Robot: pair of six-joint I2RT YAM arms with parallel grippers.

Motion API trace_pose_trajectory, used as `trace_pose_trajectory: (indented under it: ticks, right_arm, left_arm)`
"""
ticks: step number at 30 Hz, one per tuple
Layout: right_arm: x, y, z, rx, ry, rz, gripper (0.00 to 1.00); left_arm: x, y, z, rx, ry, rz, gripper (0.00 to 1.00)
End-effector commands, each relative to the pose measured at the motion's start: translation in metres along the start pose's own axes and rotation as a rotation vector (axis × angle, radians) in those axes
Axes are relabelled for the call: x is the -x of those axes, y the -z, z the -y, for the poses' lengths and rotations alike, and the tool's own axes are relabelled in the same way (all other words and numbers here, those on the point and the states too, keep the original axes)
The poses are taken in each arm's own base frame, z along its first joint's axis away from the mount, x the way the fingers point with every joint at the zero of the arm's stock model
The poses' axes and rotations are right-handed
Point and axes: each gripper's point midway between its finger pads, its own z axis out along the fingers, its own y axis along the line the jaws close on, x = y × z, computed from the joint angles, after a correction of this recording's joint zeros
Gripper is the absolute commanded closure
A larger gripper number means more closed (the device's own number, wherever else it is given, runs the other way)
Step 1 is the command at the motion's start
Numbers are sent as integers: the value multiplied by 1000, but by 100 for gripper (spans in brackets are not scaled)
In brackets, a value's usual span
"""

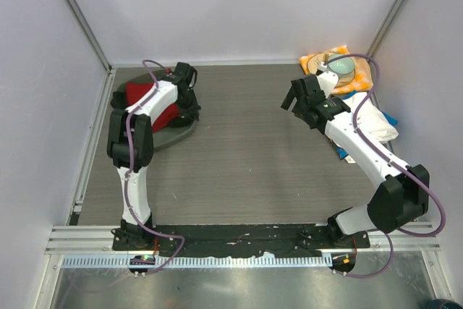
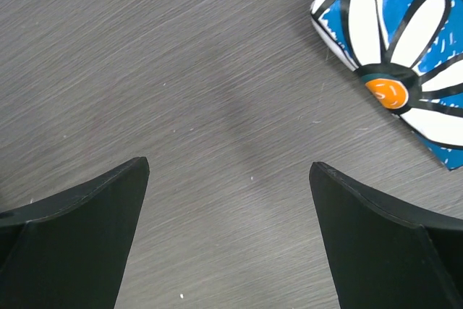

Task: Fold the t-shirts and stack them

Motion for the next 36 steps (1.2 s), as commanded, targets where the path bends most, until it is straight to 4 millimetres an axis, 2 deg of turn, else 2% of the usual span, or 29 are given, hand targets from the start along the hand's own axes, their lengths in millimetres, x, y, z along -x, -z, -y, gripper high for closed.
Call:
trace_pose_trajectory:
  ticks: [1, 7, 11, 14, 16, 17, 18, 19, 20, 22, 23, 25, 26, 28, 30, 33, 34, 35, 36]
  right_arm:
    - [8, 15, -14, 71, -65, 51, 0]
    - [-2, 18, -25, 107, -63, 40, 0]
    - [-11, 21, -32, 131, -43, 33, 0]
    - [-17, 23, -38, 151, -29, 23, 0]
    - [-24, 25, -41, 161, -3, 17, 0]
    - [-26, 26, -40, 160, 6, 17, 0]
    - [-29, 26, -39, 158, 15, 10, 0]
    - [-29, 30, -40, 166, 26, 12, 0]
    - [-30, 32, -38, 170, 31, 12, 0]
    - [-31, 39, -40, 193, 37, 15, 0]
    - [-33, 40, -39, 197, 47, 14, 0]
    - [-36, 43, -38, 211, 56, 12, 0]
    - [-37, 46, -39, 223, 59, 15, 0]
    - [-42, 46, -42, 252, 59, 6, 0]
    - [-48, 43, -44, 259, 71, -3, 0]
    - [-57, 41, -52, 279, 85, -33, 0]
    - [-60, 40, -54, 286, 89, -42, 0]
    - [-62, 41, -55, 288, 92, -43, 0]
    - [-65, 42, -58, 296, 97, -43, 0]
  left_arm:
    - [-12, 10, -39, 41, -76, -100, 100]
    - [-13, -6, -69, 66, -169, -157, 100]
    - [-12, -16, -84, 84, -301, -189, 100]
    - [3, -28, -94, 122, -314, -169, 100]
    - [23, -29, -91, 115, -345, -139, 100]
    - [24, -40, -98, 129, -357, -162, 100]
    - [37, -35, -97, 124, -388, -149, 100]
    - [42, -38, -102, 126, -383, -150, 100]
    - [47, -44, -114, 116, -345, -162, 100]
    - [58, -46, -123, 97, -332, -146, 100]
    - [63, -46, -137, 108, -315, -143, 100]
    - [67, -51, -141, 95, -303, -134, 99]
    - [74, -50, -160, 104, -263, -127, 99]
    - [78, -50, -167, 119, -258, -120, 99]
    - [76, -49, -167, 107, -257, -125, 98]
    - [79, -38, -166, 125, -223, -106, 94]
    - [82, -28, -165, 140, -210, -88, 93]
    - [86, -19, -164, 146, -191, -68, 91]
    - [86, -13, -159, 124, -187, -55, 82]
